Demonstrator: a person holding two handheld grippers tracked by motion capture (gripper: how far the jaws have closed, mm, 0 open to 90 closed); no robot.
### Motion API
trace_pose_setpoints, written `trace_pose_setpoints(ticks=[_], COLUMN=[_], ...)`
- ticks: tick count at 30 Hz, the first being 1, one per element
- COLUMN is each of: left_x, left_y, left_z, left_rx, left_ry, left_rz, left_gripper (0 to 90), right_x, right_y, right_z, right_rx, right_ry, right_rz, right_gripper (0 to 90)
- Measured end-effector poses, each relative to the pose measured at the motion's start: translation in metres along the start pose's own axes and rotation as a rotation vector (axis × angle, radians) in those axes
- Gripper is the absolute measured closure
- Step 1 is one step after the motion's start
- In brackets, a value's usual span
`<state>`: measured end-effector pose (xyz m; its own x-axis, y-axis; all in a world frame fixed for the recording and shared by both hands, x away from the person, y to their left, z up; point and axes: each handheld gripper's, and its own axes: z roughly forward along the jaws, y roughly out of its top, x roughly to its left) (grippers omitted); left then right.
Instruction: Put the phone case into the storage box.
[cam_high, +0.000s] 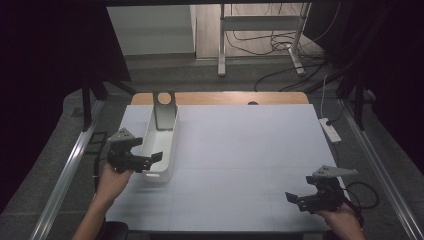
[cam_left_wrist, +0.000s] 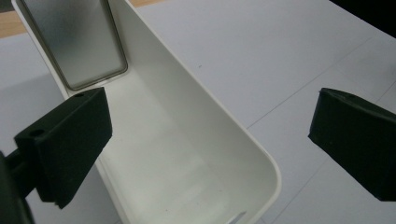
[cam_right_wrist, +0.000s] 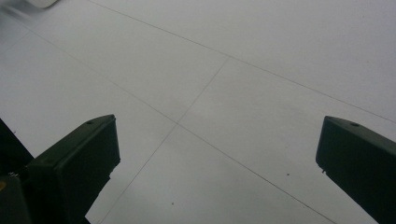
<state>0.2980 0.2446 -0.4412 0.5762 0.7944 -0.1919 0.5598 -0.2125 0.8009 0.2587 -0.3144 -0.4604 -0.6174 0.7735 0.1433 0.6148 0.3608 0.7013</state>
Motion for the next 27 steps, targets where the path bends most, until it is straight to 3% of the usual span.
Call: trace_pose_setpoints(ticks=[27], left_x=[-0.006], left_y=[-0.024], left_z=[-0.02], left_rx=[-0.007], left_ry=[0.007], left_rz=[-0.024], left_gripper=[0.2], right_x=[0.0], right_y=[0.0], right_z=[0.0], right_rx=[-0.004], right_ry=[-0.001], right_rz=[-0.002], right_gripper=[0.0])
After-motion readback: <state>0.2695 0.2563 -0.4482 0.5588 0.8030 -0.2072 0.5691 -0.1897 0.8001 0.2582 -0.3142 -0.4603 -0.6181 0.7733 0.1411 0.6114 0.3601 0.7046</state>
